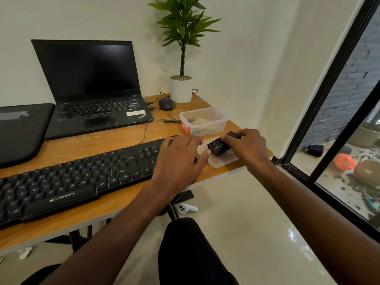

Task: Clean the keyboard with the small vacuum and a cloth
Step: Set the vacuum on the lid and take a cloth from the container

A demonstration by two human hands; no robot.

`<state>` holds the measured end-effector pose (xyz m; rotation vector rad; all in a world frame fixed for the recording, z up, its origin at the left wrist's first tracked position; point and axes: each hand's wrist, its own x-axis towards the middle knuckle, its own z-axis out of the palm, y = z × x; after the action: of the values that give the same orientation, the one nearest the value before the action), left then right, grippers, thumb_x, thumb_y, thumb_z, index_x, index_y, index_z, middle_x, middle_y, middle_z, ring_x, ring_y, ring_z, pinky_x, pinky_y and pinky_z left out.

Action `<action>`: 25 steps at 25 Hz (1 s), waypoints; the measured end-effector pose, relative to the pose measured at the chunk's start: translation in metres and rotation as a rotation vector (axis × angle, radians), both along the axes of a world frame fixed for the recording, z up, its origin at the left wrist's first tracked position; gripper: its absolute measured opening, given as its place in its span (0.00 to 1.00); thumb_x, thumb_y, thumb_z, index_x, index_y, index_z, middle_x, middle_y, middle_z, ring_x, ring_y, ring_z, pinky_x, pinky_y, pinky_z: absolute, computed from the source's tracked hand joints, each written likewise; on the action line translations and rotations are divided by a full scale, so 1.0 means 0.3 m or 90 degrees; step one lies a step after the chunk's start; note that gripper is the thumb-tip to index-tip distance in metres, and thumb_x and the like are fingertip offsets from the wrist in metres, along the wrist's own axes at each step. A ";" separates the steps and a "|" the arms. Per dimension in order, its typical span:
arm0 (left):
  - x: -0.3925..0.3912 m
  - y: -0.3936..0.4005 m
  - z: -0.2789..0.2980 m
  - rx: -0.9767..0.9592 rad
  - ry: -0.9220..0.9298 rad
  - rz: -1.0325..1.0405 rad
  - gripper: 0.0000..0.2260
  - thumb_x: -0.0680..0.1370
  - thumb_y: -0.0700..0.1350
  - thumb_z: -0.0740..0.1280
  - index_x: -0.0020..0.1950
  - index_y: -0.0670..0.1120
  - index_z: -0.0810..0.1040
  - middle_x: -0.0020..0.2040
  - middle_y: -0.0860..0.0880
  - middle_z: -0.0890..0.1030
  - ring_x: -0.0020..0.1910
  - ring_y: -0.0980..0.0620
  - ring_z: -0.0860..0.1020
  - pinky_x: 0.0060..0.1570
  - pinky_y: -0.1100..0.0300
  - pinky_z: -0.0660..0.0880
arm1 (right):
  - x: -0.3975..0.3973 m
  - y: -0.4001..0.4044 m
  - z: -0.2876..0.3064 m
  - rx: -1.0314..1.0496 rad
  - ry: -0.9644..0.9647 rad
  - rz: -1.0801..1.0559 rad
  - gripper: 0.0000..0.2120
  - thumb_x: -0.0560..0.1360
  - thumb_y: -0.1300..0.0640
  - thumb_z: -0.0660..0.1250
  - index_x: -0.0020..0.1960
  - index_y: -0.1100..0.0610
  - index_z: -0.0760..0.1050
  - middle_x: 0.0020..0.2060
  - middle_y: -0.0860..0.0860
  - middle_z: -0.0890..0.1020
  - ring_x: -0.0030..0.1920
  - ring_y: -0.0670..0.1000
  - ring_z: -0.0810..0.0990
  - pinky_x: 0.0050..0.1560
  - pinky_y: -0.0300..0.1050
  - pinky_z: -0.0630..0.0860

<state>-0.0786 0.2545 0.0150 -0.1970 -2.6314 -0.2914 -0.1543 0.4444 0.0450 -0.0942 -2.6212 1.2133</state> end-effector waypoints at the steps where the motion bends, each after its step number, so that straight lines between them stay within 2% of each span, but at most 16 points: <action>1: -0.011 0.011 -0.010 -0.022 -0.003 0.003 0.22 0.85 0.64 0.56 0.70 0.53 0.77 0.67 0.54 0.80 0.69 0.52 0.75 0.75 0.46 0.63 | -0.008 0.008 -0.018 0.053 0.016 -0.014 0.16 0.73 0.41 0.75 0.47 0.54 0.81 0.44 0.50 0.80 0.54 0.56 0.81 0.53 0.52 0.79; 3: -0.015 0.022 -0.038 -0.063 -0.011 0.023 0.25 0.84 0.68 0.55 0.69 0.53 0.78 0.67 0.53 0.80 0.70 0.51 0.75 0.77 0.44 0.61 | -0.019 0.024 -0.049 0.129 0.030 -0.028 0.23 0.73 0.35 0.72 0.57 0.53 0.83 0.55 0.55 0.80 0.60 0.59 0.78 0.55 0.51 0.77; 4: -0.018 0.023 -0.049 -0.075 -0.014 0.029 0.26 0.84 0.69 0.56 0.69 0.53 0.78 0.67 0.53 0.80 0.71 0.51 0.75 0.78 0.43 0.61 | -0.020 0.032 -0.060 0.137 0.030 -0.027 0.25 0.73 0.34 0.70 0.60 0.51 0.82 0.58 0.56 0.79 0.61 0.59 0.78 0.53 0.49 0.76; 7: -0.023 0.015 -0.057 -0.071 -0.049 0.023 0.29 0.81 0.73 0.55 0.68 0.55 0.78 0.67 0.55 0.80 0.70 0.52 0.74 0.78 0.44 0.61 | -0.011 0.038 -0.092 0.130 0.045 -0.017 0.28 0.74 0.32 0.68 0.64 0.50 0.80 0.57 0.54 0.80 0.60 0.57 0.78 0.49 0.47 0.72; 13: -0.014 0.020 -0.048 -0.048 -0.051 0.007 0.28 0.82 0.73 0.56 0.68 0.55 0.77 0.66 0.55 0.80 0.69 0.53 0.74 0.77 0.47 0.60 | -0.019 0.062 -0.077 0.134 0.074 -0.009 0.26 0.75 0.33 0.68 0.62 0.52 0.79 0.56 0.52 0.80 0.55 0.54 0.80 0.46 0.46 0.72; 16: -0.013 0.015 -0.045 0.024 -0.001 -0.003 0.24 0.83 0.69 0.57 0.68 0.54 0.77 0.65 0.56 0.80 0.67 0.54 0.76 0.77 0.47 0.61 | -0.040 0.055 -0.020 0.109 0.193 0.021 0.17 0.78 0.40 0.67 0.60 0.49 0.79 0.53 0.49 0.81 0.51 0.50 0.81 0.47 0.45 0.74; 19: -0.024 -0.012 -0.022 0.094 0.061 0.034 0.18 0.84 0.64 0.59 0.64 0.54 0.78 0.61 0.56 0.82 0.60 0.54 0.78 0.73 0.48 0.63 | -0.100 -0.015 0.058 0.069 0.192 0.132 0.09 0.78 0.47 0.69 0.54 0.48 0.83 0.46 0.42 0.84 0.46 0.43 0.82 0.48 0.44 0.79; 21: -0.049 -0.038 0.003 0.100 0.040 0.065 0.16 0.85 0.61 0.60 0.65 0.53 0.79 0.62 0.55 0.82 0.61 0.53 0.79 0.74 0.47 0.63 | -0.170 -0.083 0.082 0.128 0.179 0.191 0.08 0.76 0.48 0.71 0.50 0.50 0.86 0.44 0.44 0.86 0.45 0.44 0.83 0.49 0.47 0.82; 23: -0.073 -0.051 0.029 0.110 -0.011 0.075 0.15 0.86 0.56 0.61 0.68 0.52 0.78 0.63 0.53 0.83 0.60 0.52 0.80 0.74 0.46 0.64 | -0.254 -0.154 0.094 0.219 0.142 0.222 0.09 0.75 0.49 0.73 0.49 0.53 0.87 0.44 0.48 0.87 0.44 0.49 0.84 0.48 0.50 0.83; 25: -0.097 -0.037 0.054 0.144 -0.039 0.053 0.14 0.86 0.51 0.62 0.70 0.50 0.78 0.62 0.50 0.84 0.54 0.50 0.80 0.69 0.47 0.70 | -0.338 -0.209 0.105 0.332 0.106 0.220 0.10 0.73 0.49 0.74 0.49 0.54 0.86 0.45 0.52 0.87 0.45 0.54 0.84 0.49 0.51 0.83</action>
<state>-0.1077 0.2435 0.0312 -0.0028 -2.6326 -0.5707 -0.2558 0.3816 0.0767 0.5481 -2.7745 0.5475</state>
